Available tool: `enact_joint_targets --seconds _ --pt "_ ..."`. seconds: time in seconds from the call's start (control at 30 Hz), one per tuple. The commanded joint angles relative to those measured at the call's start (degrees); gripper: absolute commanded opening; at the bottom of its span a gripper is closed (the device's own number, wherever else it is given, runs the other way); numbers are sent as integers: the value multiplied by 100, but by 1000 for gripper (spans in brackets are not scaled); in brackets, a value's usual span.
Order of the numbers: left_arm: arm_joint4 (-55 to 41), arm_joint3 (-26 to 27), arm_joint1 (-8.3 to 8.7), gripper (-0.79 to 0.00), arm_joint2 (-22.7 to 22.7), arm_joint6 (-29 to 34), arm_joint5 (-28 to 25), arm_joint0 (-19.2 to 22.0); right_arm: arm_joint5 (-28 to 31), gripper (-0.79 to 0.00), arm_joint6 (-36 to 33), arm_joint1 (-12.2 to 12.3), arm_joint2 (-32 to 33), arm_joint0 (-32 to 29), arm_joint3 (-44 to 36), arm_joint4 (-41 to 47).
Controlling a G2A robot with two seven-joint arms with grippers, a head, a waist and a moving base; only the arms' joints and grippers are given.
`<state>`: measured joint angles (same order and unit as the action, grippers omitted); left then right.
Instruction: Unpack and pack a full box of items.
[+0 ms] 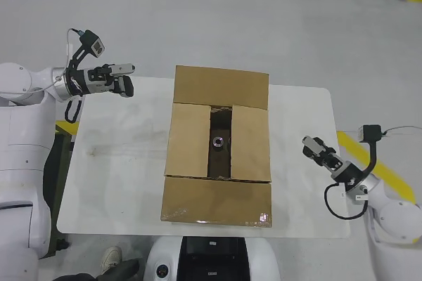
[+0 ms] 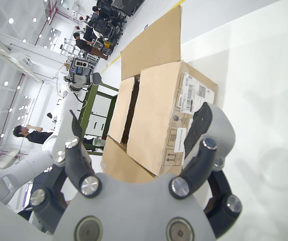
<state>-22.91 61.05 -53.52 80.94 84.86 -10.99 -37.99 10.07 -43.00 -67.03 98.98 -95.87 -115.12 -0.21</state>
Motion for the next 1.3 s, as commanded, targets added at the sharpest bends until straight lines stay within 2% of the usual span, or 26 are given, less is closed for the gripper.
enact_joint_targets --seconds 0.0,0.27,0.33,0.47,0.8,1.27 --pt "0 0 0 0 0 0 0 0 -43 0 -72 11 44 -111 -76 25" --pt "0 0 0 0 0 0 0 0 -495 0 -568 49 45 -695 -260 436" --pt "0 0 0 0 0 0 0 0 -624 0 -715 62 -60 -839 -292 288" --pt "0 0 0 0 0 0 0 0 -847 0 -959 68 -223 -1047 -220 677" --pt "0 0 0 0 0 0 0 0 -1089 0 -1364 121 -420 -1506 -444 873" --pt "0 0 0 0 0 0 0 0 -1076 0 -1421 147 -1075 -1270 7 1257"
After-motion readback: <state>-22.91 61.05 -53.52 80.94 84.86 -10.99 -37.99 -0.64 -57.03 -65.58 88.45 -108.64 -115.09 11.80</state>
